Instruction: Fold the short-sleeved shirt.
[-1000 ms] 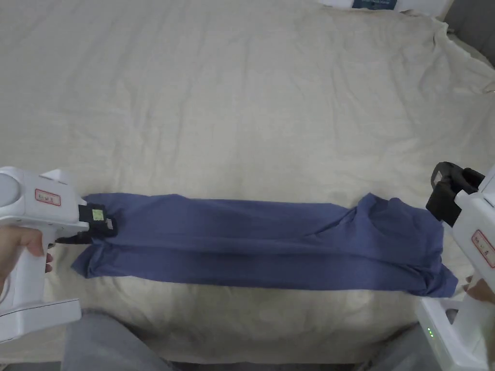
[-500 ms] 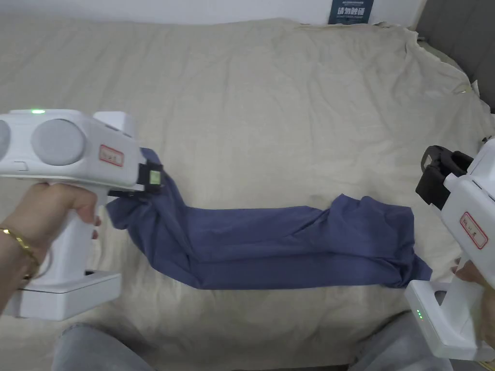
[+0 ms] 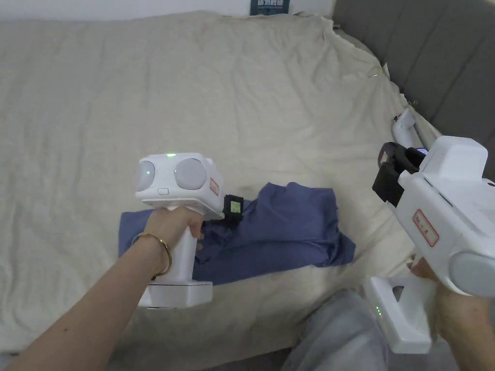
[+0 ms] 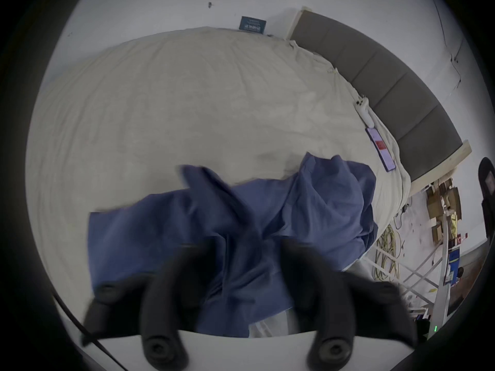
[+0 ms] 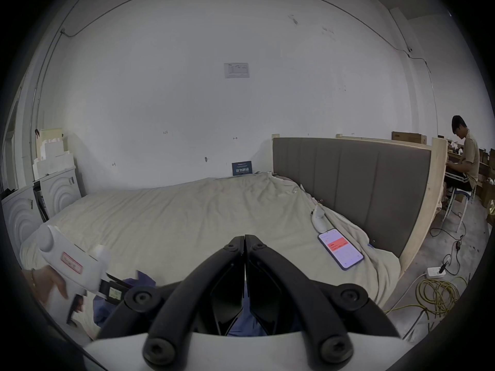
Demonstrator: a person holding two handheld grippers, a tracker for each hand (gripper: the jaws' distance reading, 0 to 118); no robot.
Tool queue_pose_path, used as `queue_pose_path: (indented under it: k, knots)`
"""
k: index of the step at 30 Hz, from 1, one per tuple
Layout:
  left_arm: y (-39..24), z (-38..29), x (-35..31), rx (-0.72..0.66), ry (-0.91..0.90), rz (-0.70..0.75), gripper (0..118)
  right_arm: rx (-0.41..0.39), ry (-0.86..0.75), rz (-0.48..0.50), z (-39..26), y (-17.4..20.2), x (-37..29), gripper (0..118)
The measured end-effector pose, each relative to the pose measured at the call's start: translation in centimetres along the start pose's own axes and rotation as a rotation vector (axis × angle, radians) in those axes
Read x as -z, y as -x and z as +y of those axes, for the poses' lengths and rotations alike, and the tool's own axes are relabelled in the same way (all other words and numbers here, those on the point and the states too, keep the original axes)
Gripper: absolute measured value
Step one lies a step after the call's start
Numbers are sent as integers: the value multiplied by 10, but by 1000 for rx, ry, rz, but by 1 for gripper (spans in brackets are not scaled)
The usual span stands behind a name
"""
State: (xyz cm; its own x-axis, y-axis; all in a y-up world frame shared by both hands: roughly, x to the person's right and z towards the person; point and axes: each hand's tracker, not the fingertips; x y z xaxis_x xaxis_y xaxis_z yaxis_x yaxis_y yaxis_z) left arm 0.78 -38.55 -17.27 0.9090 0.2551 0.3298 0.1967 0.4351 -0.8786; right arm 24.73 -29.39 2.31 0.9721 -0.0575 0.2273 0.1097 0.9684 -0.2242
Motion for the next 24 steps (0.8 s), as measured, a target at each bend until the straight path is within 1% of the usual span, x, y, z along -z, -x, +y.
queue_pose_path:
  k: [1, 2, 4, 6, 8, 11, 12, 13, 14, 15, 16, 17, 18, 19, 22, 24]
  knots:
    - [-1, 1, 2, -18, 7, -21, 98, 2, 4, -4, -1, -2, -1, 0]
    - [0, 2, 1, -51, 5, -33, 105, 1, 5, -8, -1, -4, -1, 0]
    - [7, 7, -15, -127, -35, -123, 106, -3, 7, -15, -1, -5, -2, 0]
    - [22, 13, -33, -166, -74, -197, 106, -4, 7, -16, 0, -6, -2, 0]
    - [35, 19, -53, -171, -119, -173, 106, -6, 3, -15, 2, -6, -2, 0]
    - [51, 15, -77, -68, -232, -23, 106, -5, 0, -8, 3, -4, 0, 0]
    - [55, 10, -81, -38, -275, 54, 98, -6, 0, -7, 3, -4, 0, 0]
    - [58, 3, -83, -8, -322, 121, 81, -8, -1, -7, 3, -3, 1, 0]
    - [60, -1, -80, 15, -341, 167, 53, -6, -1, -6, 3, -2, 1, 0]
    - [60, -6, -75, 16, -350, 218, 15, 0, 1, -4, 3, -2, 2, 0]
    - [61, -13, -70, -3, -348, 206, 3, 5, 4, -2, 3, -3, 3, 0]
    - [63, -19, -65, -15, -341, 179, 0, 7, 6, -3, 3, -2, 4, 0]
    - [62, -25, -59, -35, -320, 118, 0, 5, 6, -4, 2, -2, 4, 0]
    - [59, -31, -50, -46, -294, 93, 0, 1, 9, -6, 2, -2, 4, 0]
    - [38, -54, -25, -7, -231, 105, 0, 0, 12, -8, 2, -1, 3, 0]
    - [26, -67, -4, 14, -171, 65, 0, -3, 12, -10, 2, -1, 3, 0]
